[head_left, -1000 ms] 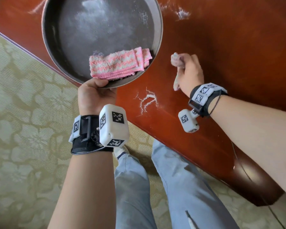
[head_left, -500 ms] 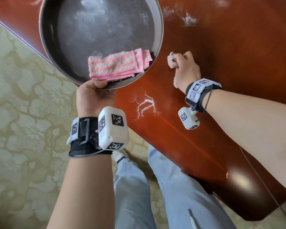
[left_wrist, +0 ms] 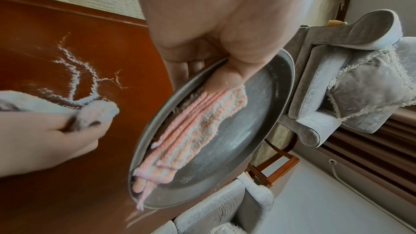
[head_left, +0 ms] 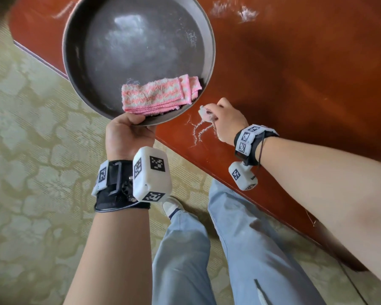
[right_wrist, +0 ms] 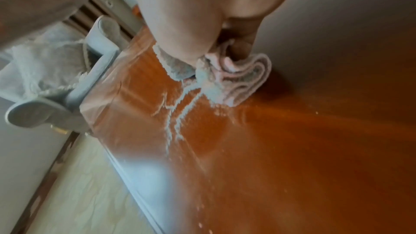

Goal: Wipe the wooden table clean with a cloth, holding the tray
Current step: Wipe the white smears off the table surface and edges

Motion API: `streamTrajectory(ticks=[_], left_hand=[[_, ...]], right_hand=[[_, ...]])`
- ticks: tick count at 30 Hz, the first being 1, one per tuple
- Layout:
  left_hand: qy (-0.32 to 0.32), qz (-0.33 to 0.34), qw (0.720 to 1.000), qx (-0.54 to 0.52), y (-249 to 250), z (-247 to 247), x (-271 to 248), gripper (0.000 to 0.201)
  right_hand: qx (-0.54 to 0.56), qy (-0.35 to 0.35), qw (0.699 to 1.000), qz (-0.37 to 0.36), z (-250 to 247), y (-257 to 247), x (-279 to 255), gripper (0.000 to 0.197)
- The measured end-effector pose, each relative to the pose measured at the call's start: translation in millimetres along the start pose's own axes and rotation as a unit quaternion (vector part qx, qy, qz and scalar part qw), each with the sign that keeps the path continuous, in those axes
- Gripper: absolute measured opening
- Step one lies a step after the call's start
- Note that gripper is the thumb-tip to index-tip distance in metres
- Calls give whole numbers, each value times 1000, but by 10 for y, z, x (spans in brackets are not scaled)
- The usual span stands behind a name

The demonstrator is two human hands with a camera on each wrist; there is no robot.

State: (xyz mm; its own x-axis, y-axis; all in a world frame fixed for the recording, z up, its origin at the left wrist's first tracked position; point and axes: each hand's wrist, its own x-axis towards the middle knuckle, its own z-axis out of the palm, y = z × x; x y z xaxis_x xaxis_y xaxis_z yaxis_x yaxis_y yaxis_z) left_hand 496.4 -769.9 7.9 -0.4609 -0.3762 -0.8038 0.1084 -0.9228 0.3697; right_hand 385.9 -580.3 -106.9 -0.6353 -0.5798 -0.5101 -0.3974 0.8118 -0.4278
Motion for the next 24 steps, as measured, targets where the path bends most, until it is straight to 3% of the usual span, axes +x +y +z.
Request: streamTrajectory(ticks=[2, 5, 7, 11, 16, 24], left_hand=[[-7, -11, 1000, 5, -10, -42, -32, 37], [-24, -23, 999, 16, -51, -62, -68, 37], [-38, -33, 999, 22, -92, -55, -109, 37], [-62, -50, 995, 57, -164, -63, -216, 35], [-86, -69, 991, 76, -229, -177, -333, 36], [-79, -85, 991, 63, -272, -696, -405, 35]], right_hand=[[14, 56, 998, 35, -94, 8, -41, 34], [56, 196, 977, 59, -127, 89, -215, 27], [88, 243, 962, 92, -110, 159, -370, 26], [132, 264, 941, 165, -34, 226, -704, 29], [166, 267, 926, 207, 118, 224, -996, 36], [149, 285, 900, 295, 517, 249, -1154, 36]])
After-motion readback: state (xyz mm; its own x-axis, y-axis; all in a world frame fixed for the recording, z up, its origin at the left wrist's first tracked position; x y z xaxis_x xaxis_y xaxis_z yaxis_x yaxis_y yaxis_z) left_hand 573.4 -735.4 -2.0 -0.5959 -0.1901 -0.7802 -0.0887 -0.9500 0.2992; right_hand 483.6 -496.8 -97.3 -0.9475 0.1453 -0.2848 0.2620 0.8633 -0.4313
